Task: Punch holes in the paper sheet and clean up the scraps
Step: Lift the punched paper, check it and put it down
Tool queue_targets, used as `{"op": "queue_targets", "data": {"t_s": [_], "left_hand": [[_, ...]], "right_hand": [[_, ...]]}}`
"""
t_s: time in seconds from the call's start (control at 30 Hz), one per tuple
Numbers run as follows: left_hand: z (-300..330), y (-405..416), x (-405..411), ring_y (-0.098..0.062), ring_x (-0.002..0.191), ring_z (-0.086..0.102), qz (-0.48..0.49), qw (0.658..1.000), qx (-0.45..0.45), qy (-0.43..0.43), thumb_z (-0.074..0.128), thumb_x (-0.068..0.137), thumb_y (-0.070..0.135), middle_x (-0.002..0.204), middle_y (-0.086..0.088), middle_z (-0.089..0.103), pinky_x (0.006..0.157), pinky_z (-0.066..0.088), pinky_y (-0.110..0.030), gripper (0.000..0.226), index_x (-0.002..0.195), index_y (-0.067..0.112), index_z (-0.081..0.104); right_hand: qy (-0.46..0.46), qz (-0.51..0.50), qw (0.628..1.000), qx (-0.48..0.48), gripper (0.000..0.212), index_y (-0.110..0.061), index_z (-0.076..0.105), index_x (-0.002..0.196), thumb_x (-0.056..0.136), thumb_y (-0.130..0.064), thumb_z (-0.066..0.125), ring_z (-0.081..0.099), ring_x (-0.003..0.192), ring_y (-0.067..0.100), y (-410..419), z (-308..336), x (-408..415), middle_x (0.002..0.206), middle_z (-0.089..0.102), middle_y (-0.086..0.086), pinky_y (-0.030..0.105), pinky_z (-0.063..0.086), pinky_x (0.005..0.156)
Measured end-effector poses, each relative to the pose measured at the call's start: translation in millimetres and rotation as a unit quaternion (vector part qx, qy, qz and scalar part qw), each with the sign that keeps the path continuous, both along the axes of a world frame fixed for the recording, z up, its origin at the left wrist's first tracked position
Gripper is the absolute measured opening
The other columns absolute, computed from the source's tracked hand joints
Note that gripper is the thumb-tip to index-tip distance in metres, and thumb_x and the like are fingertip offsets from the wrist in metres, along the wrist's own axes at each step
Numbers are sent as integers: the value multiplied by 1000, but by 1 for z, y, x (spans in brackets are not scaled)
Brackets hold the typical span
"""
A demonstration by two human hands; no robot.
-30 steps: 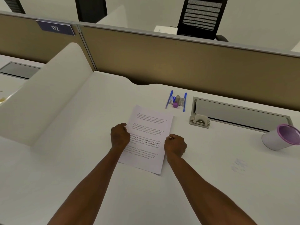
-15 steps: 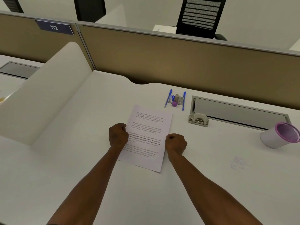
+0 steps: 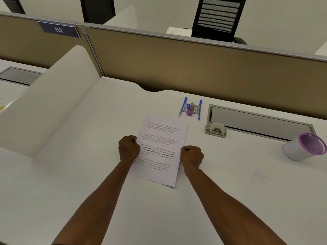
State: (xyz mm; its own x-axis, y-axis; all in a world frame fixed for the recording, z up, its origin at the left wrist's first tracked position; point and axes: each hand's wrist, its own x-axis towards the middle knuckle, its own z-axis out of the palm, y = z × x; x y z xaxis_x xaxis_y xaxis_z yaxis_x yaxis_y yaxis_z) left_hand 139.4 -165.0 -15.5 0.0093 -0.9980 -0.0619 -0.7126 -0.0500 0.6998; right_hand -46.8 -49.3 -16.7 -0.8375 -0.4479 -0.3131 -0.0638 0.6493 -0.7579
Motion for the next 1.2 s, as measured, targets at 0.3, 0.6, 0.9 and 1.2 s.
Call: {"op": "queue_targets", "data": {"t_s": [0.3,0.6,0.9,1.2], "left_hand": [[0,2,1,-17,72,48,-17,1000,0,-19,52,86,1,72,0,52,72,37,-23,26,70,21,54],[0,5,2,-27,83,63,4,1000,3,-10,55,87,2,82,-13,69,78,40,-23,20,80,8,72],[5,25,-8,-28,119,55,-18,998,-52,-6,56,92,13,123,-10,63,102,42,-36,33,124,9,64],[15,104,-70,-23,143,33,-161,974,-160,-1,61,91,28,140,-4,54,114,32,-39,48,136,13,55]], "right_hand": [[10,-11,1000,-12,9,-8,79,87,82,-14,75,72,84,28,0,-3,0,87,77,10,27,53,72],[28,4,1000,-9,16,-8,76,71,80,-21,79,70,74,26,2,-7,-1,74,75,7,35,59,75],[69,6,996,-55,19,-12,72,71,84,-27,72,65,67,23,29,-5,-11,68,70,4,33,55,73],[165,106,977,-79,43,-19,65,121,83,-36,73,65,94,16,98,3,-47,107,67,0,34,53,83]]}}
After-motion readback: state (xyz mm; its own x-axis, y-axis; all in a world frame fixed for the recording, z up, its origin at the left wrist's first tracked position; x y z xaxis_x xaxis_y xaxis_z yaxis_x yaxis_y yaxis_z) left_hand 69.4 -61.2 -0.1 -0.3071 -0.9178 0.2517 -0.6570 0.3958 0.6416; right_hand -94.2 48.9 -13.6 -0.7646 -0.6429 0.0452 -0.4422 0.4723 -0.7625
